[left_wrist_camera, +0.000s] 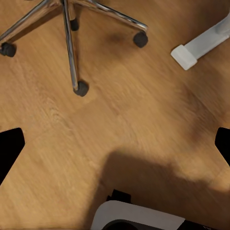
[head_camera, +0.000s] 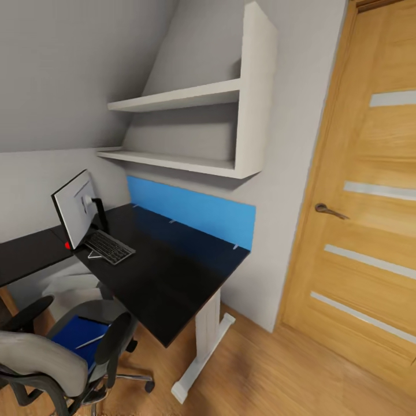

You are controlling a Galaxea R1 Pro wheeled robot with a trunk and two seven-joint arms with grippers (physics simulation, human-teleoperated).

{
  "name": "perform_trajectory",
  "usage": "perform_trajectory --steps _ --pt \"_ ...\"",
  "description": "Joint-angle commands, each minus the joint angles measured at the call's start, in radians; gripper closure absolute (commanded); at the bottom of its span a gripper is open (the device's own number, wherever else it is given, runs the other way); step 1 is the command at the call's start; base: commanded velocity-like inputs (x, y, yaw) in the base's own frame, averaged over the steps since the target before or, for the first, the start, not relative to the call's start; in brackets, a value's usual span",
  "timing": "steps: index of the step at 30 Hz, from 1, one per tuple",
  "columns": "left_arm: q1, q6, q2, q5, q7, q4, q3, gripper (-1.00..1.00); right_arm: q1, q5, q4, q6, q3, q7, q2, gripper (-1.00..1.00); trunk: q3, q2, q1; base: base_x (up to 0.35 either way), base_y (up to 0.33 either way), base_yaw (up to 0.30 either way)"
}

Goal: In the bedroom, organize the workspace by keeping the computer under the desk, ensuring the monitor is on the desk, placing the keyboard on the desk next to the monitor, placing the mouse on the desk next to the keyboard, moving the folder from the swivel chair onto the desk next to the mouse, stacking the notebook on top of the folder with the pen on top of the notebook, and positioning the swivel chair next to the desk.

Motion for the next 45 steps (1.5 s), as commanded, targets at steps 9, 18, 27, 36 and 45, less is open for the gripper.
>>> perform_trajectory --steps 9,18,27,36,45 --pt "0.0 -0.002 0.0 0.005 0.0 -0.001 -0.002 -1.0 0.0 0.007 0.001 -0.003 -0.002 -0.002 0.0 -1.0 -0.001 -0.001 0.0 0.0 0.0 0.286" --pt "0.0 -0.003 0.0 0.005 0.0 -0.001 -0.003 -1.0 0.0 0.007 0.002 -0.003 -0.002 -0.002 0.0 -1.0 -0.001 -0.001 0.0 0.0 0.0 0.286" --pt "0.0 -0.003 0.0 0.005 0.0 -0.001 -0.003 -1.0 -0.001 0.007 0.002 -0.003 -0.002 -0.002 0.0 -1.0 -0.001 -0.001 0.0 0.0 0.0 0.286" --pt "0.0 -0.003 0.0 0.005 0.0 -0.001 -0.003 -1.0 -0.001 0.007 0.002 -0.002 -0.002 -0.002 0.0 -1.0 -0.001 -0.001 0.0 0.0 0.0 0.286" --pt "0.0 -0.003 0.0 0.005 0.0 -0.001 -0.003 -1.0 0.0 0.008 0.002 0.007 -0.002 -0.007 0.0 -1.0 -0.001 -0.001 0.0 0.0 0.0 0.286"
